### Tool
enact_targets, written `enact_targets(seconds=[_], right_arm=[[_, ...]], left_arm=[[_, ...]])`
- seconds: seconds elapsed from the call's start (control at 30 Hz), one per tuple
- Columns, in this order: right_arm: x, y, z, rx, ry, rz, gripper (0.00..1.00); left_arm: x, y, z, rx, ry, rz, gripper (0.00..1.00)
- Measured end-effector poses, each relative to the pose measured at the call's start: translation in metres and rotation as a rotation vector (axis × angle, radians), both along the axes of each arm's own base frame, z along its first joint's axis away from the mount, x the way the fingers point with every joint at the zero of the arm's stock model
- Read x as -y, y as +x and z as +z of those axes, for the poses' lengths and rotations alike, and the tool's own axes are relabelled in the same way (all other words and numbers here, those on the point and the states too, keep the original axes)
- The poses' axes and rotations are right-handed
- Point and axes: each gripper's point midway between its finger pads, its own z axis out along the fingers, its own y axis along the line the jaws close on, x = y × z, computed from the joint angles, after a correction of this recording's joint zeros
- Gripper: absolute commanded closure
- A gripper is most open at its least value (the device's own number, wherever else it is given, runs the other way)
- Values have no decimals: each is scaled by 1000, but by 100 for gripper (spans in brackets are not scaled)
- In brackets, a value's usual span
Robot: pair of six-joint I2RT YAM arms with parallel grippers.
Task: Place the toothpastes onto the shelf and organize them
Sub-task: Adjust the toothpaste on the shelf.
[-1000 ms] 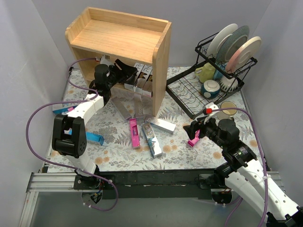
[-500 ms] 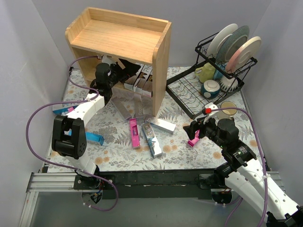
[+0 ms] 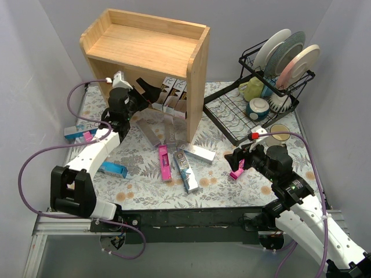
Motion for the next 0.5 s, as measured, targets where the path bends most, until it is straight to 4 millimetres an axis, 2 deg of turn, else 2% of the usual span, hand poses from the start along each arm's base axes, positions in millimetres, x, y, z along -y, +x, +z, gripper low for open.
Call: enact_targets(seconds=[0.33,0.43,0.5], right_arm=[[1,0,0,-1,-2,-3,10],[1,0,0,-1,-2,-3,11],[1,0,0,-1,-2,-3,11]], left_arm=[[-62,-64,19,-1,81,238,2],[-80,-82,10,-49,80,321,2],[-92,-95,-4,-99,83,378,2]])
